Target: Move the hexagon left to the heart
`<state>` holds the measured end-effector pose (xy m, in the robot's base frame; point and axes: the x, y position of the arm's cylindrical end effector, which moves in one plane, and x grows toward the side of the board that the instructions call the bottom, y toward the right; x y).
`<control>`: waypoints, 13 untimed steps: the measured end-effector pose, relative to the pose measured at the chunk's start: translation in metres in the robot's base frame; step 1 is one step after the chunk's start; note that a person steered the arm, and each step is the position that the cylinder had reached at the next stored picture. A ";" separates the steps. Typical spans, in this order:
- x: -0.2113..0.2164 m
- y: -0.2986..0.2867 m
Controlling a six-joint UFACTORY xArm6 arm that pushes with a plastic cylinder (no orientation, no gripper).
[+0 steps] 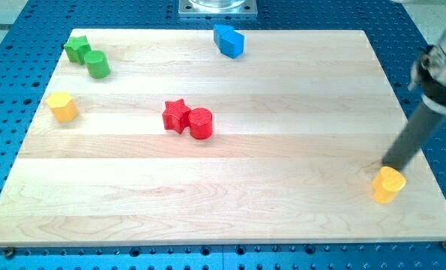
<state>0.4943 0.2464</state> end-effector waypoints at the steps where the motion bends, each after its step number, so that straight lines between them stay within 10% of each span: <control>1: -0.081 -0.038; 3: -0.166 -0.226; 6: -0.118 -0.513; 8: -0.015 -0.448; 13: 0.030 -0.432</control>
<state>0.5238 -0.1855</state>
